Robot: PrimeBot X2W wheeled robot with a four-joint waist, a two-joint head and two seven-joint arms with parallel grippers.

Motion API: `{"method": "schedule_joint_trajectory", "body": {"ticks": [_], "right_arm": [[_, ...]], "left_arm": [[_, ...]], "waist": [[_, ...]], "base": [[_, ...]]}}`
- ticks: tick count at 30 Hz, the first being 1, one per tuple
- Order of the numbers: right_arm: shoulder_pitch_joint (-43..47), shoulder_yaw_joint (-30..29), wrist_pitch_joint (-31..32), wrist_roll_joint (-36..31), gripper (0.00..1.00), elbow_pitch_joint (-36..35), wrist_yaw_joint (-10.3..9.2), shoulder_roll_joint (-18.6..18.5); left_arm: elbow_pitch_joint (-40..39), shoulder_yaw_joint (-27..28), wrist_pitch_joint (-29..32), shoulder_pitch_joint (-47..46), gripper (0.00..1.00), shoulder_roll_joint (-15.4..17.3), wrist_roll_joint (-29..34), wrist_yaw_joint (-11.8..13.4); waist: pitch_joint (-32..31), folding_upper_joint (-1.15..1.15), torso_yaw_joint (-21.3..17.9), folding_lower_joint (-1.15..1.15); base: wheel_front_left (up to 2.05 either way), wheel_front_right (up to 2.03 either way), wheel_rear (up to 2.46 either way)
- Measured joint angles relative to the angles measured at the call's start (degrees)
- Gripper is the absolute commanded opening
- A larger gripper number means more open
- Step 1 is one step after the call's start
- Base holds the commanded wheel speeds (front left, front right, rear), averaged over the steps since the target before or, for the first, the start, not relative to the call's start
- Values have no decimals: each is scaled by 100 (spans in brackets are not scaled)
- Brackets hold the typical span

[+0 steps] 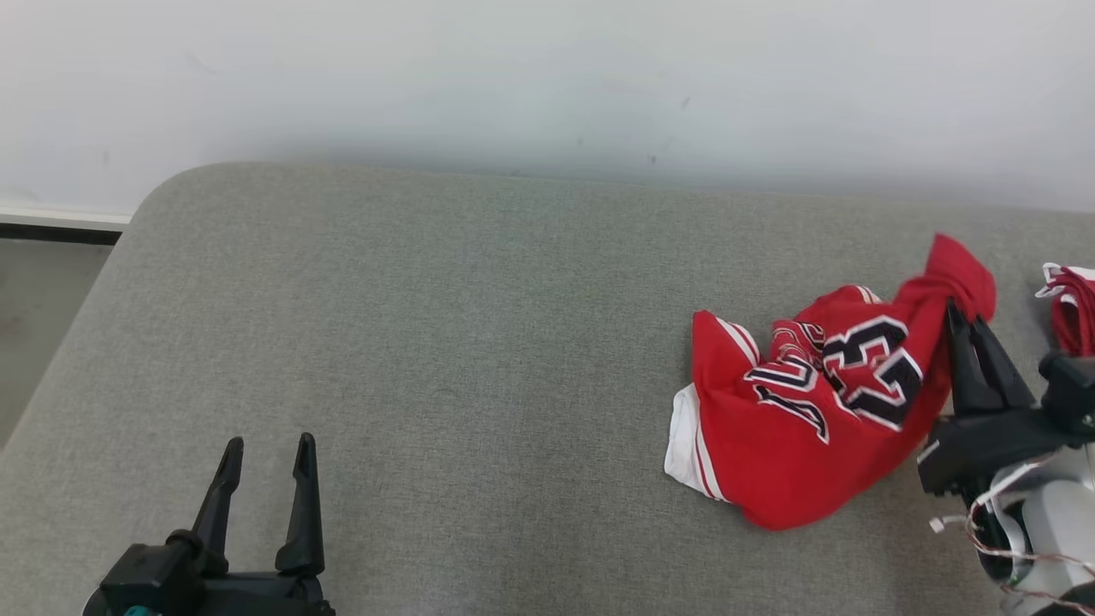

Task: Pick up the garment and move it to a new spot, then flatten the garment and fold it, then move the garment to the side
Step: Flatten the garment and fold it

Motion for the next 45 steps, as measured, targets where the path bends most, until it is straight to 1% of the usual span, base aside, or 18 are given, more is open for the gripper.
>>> {"method": "schedule_joint_trajectory", "body": {"ticks": [2,3,4,5,7,10,19,24,27,31,38,40,45], "right_arm": [[97,-78,0,24,0,182,0,0],[175,-135,-1,36,30,261,0,3],[264,-179,-9,51,95,308,0,5],[353,-205,-16,54,100,330,0,14],[503,-276,-38,53,100,315,0,43],[688,-377,-60,43,100,91,0,102],[1390,-598,-77,-129,100,-1305,0,367],[1902,-645,-78,-200,100,-1903,0,582],[2204,-571,-77,-168,100,-2181,0,716],[2444,-533,-78,-120,100,-2274,0,766],[2420,-407,-78,-121,100,-2329,0,833],[2341,-339,-78,-121,100,-2326,0,834],[2129,-257,-78,-87,100,-2267,0,825]], "left_arm": [[-3,-1,0,2,100,0,-46,18],[-10,-2,0,12,100,1,-56,33],[-16,0,0,32,100,1,-63,37],[-29,4,0,61,100,-1,-74,56],[-40,11,0,113,100,-2,-94,83],[-63,58,0,132,100,-1,-93,91],[-105,125,0,147,100,-2,-33,75],[-115,141,0,146,100,-3,14,47],[-140,176,0,156,100,-3,26,34],[-151,202,0,202,100,-3,82,29],[-80,176,0,174,100,-1,132,-8],[10,49,0,46,100,1,141,-16],[468,-665,0,-713,100,87,110,-57]], "waist": [[4,0,29,0],[6,0,32,0],[6,0,27,0],[6,0,15,0],[4,0,-26,0],[-3,0,-123,0],[-34,0,-523,0],[-34,0,-697,0],[-33,0,-767,0],[-9,0,-824,0],[43,0,-899,0],[84,0,-937,0],[237,0,-1145,1]], "base": [[0,0,0],[0,0,0],[0,0,0],[0,0,0],[0,0,0],[0,0,0],[0,0,0],[0,0,0],[0,0,0],[0,0,0],[0,0,0],[0,0,0],[0,0,0]]}}
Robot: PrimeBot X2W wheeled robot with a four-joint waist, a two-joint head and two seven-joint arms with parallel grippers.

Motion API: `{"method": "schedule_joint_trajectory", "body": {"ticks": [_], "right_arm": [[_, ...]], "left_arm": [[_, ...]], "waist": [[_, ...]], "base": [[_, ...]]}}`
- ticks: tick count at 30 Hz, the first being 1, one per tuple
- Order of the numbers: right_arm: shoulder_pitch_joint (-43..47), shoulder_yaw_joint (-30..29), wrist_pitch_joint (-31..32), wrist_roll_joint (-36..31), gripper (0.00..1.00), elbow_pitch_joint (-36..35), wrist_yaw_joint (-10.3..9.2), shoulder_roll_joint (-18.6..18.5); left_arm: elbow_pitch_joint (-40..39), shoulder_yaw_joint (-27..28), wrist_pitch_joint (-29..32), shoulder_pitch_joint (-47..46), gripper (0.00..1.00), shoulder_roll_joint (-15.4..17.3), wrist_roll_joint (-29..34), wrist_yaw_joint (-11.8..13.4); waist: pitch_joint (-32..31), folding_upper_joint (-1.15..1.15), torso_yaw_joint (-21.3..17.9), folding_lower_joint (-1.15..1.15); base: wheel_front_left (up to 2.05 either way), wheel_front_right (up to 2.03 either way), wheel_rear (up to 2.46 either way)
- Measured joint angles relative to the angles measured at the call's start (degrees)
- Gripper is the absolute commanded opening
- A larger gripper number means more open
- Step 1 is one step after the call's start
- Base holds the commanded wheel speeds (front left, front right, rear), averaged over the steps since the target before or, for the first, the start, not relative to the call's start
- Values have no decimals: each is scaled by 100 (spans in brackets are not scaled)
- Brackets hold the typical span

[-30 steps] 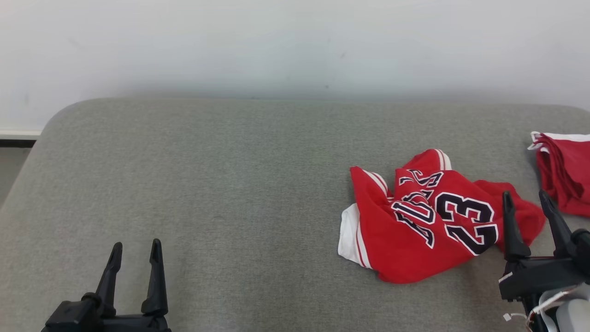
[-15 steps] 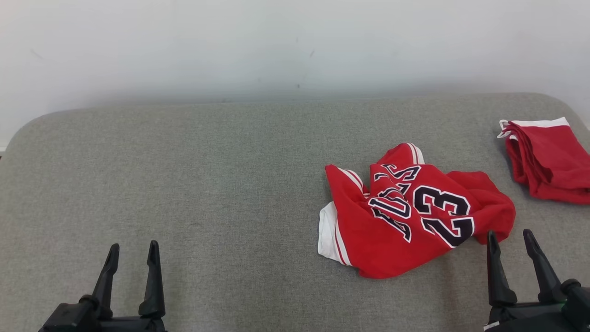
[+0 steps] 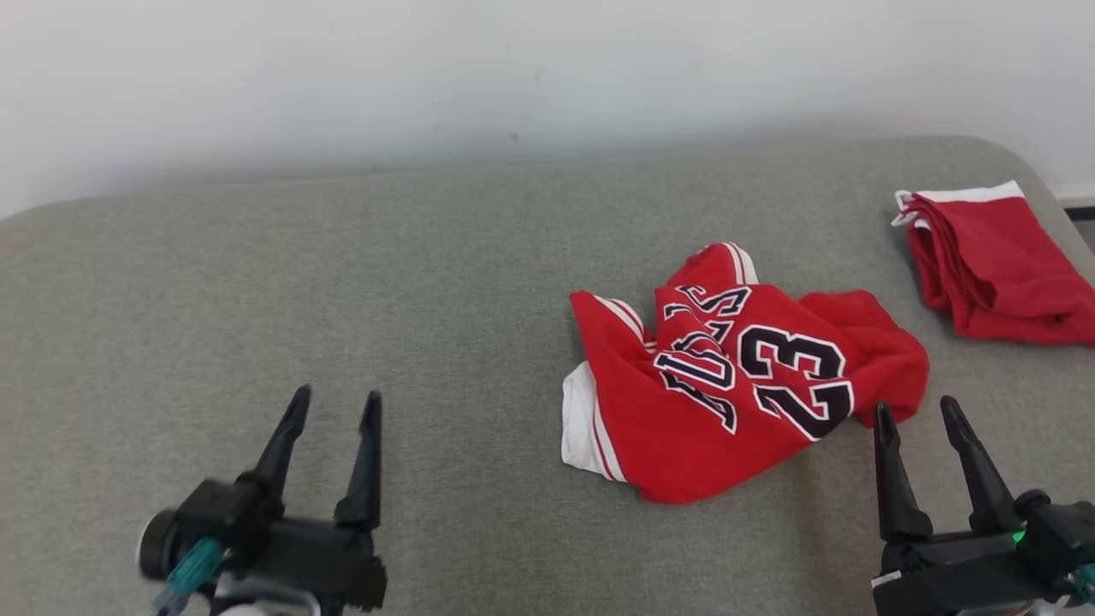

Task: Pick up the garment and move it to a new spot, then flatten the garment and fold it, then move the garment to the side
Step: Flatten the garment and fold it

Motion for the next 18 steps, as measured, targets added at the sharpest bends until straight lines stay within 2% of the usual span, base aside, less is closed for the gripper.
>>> {"method": "schedule_joint_trajectory", "body": {"ticks": [5,18], "right_arm": [[-158,-10,0,10,100,64,0,35],[-409,-77,-1,43,100,143,0,226]], "left_arm": [[636,-823,120,-831,100,234,-240,-2],[2053,-2262,355,-2054,100,639,-715,-3]], "waist": [[191,0,-231,0],[697,0,-902,0]], "base": [[0,0,0],[0,0,0]]}}
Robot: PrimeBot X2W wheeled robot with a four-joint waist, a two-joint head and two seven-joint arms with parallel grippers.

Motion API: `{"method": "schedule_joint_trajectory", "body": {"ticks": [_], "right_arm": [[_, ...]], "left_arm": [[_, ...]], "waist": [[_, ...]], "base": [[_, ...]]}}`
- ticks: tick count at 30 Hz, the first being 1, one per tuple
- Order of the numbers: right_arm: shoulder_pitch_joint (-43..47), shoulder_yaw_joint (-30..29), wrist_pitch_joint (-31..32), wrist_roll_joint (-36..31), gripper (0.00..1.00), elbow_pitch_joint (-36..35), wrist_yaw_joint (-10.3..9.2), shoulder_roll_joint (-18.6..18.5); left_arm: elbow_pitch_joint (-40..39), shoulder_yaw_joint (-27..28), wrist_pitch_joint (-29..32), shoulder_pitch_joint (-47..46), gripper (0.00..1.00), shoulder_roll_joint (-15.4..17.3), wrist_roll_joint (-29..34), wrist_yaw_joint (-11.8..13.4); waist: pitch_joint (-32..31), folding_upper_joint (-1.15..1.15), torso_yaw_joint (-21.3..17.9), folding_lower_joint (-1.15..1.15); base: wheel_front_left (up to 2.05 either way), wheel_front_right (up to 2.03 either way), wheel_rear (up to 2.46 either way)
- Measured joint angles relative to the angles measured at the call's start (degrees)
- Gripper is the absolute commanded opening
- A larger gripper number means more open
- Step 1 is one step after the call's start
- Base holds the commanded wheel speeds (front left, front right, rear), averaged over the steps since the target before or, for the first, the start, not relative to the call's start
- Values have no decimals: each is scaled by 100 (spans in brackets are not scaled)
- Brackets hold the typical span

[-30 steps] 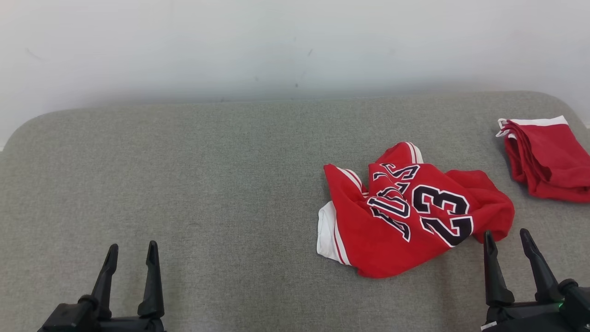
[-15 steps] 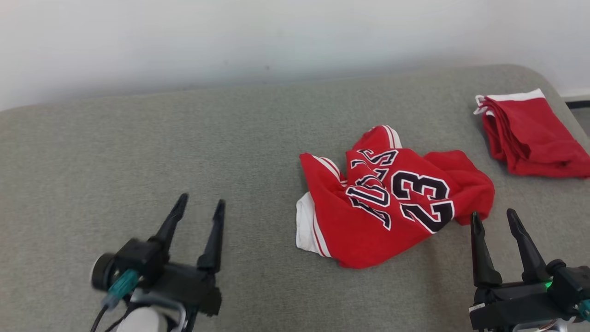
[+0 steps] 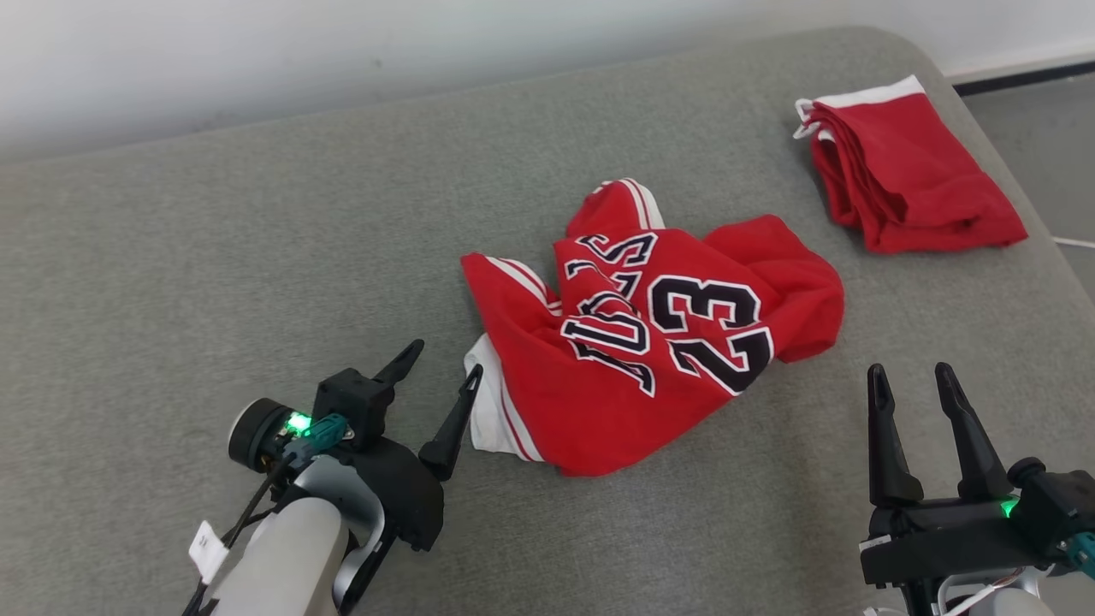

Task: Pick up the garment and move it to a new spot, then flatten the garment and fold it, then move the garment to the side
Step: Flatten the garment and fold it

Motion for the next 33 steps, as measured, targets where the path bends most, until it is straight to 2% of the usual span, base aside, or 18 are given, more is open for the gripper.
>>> {"method": "schedule_joint_trajectory", "body": {"ticks": [11,12,13,18,23,27,33], "right_arm": [[-154,4,0,5,100,67,0,66],[-160,-2,0,4,100,68,0,74],[-162,-7,0,4,100,67,0,79],[-151,-114,0,3,100,57,0,70],[-54,-160,0,-3,100,40,0,43],[52,-185,0,-22,100,43,0,-7],[174,-211,0,-32,100,60,0,-65]], "left_arm": [[1020,-971,203,-639,100,79,-414,0],[1093,-1026,215,-673,16,63,-499,1],[1143,-1095,233,-719,0,57,-560,1],[1330,-1214,35,-813,0,26,-753,-5],[1254,-901,-214,-850,0,101,-967,125],[794,-595,-310,-568,0,233,-1088,347],[-296,-176,-338,442,0,570,-1274,747]], "waist": [[299,0,-416,-1],[309,0,-436,-1],[313,0,-450,-1],[276,0,-396,-1],[154,0,-179,-1],[26,0,81,-1],[-195,0,538,-2]], "base": [[0,0,0],[0,0,0],[0,0,0],[0,0,0],[0,0,0],[0,0,0],[0,0,0]]}}
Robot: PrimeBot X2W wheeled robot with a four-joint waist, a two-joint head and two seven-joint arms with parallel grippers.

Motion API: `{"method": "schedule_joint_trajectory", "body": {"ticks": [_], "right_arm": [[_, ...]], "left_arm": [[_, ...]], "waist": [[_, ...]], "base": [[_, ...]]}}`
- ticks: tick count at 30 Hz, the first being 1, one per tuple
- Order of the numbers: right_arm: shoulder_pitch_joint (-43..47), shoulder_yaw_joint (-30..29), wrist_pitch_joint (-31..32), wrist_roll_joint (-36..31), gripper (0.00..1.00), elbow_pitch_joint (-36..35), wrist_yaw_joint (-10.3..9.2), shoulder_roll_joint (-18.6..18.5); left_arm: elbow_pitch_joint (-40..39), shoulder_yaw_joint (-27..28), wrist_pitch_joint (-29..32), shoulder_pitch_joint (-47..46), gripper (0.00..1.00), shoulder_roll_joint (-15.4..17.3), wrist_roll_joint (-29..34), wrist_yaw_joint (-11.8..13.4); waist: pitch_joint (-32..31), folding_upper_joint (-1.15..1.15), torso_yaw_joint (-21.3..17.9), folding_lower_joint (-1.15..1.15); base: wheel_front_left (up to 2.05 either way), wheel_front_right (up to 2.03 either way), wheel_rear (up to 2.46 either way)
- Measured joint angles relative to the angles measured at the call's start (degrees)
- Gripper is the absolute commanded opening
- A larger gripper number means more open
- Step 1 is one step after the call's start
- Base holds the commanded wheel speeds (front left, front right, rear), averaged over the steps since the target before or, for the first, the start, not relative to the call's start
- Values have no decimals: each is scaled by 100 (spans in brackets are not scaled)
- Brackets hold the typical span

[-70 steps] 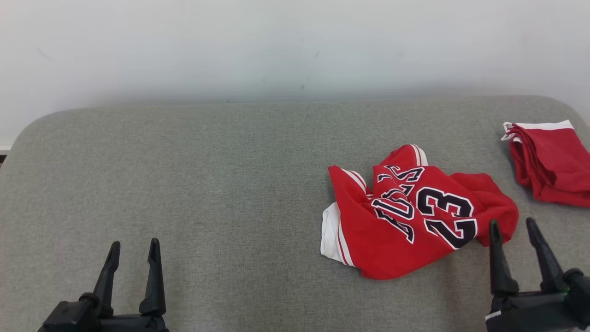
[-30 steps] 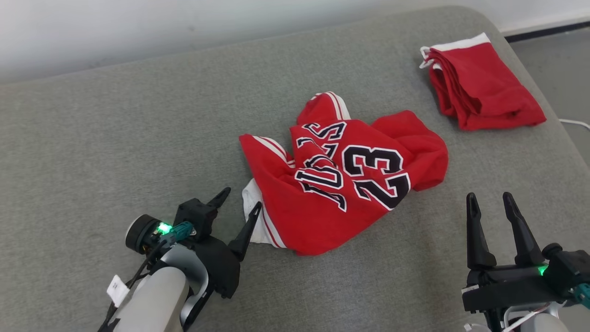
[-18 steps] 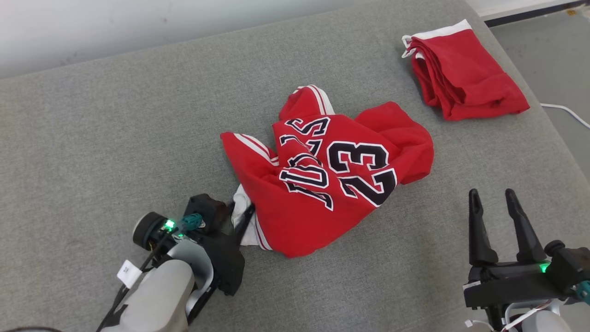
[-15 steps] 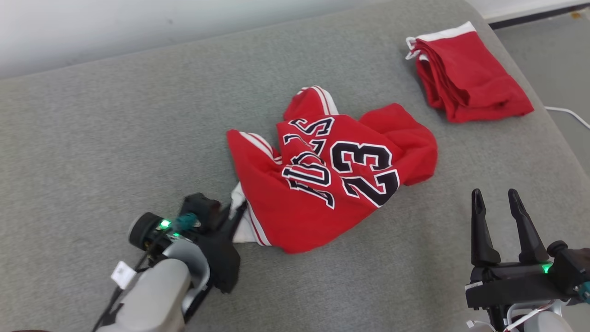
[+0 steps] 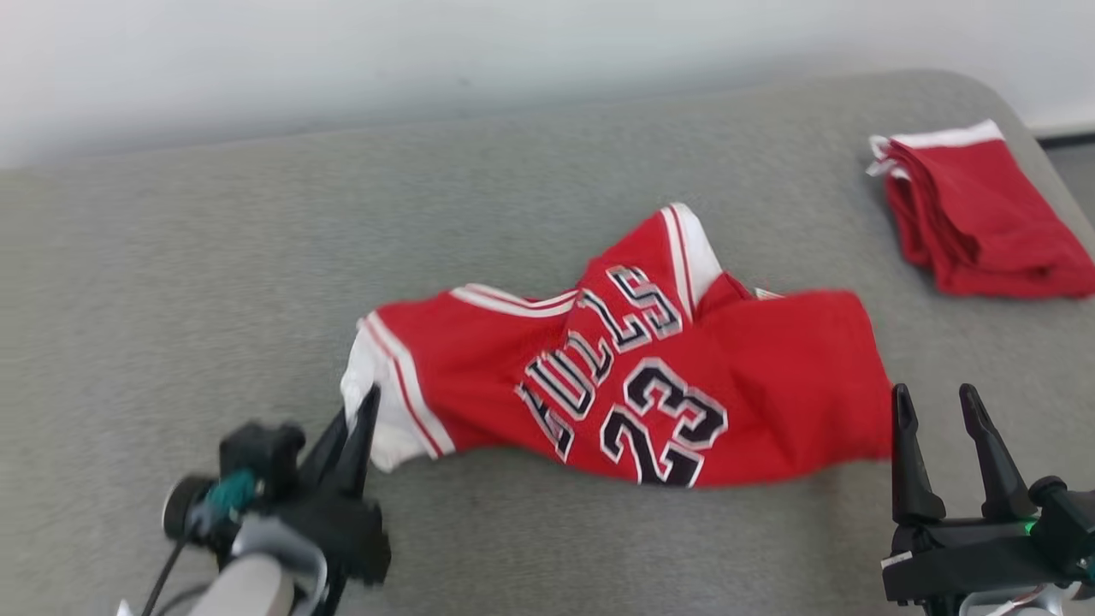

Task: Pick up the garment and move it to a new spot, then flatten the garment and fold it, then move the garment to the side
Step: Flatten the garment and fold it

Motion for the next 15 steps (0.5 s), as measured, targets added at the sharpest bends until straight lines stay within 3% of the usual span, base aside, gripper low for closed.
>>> {"method": "schedule_joint_trajectory", "body": {"ticks": [15], "right_arm": [[221,-65,0,-4,100,45,0,-71]], "left_arm": [[-2491,289,465,2566,0,555,-375,1133]], "waist": [[-472,0,1088,-1]], "base": [[0,0,0]]}}
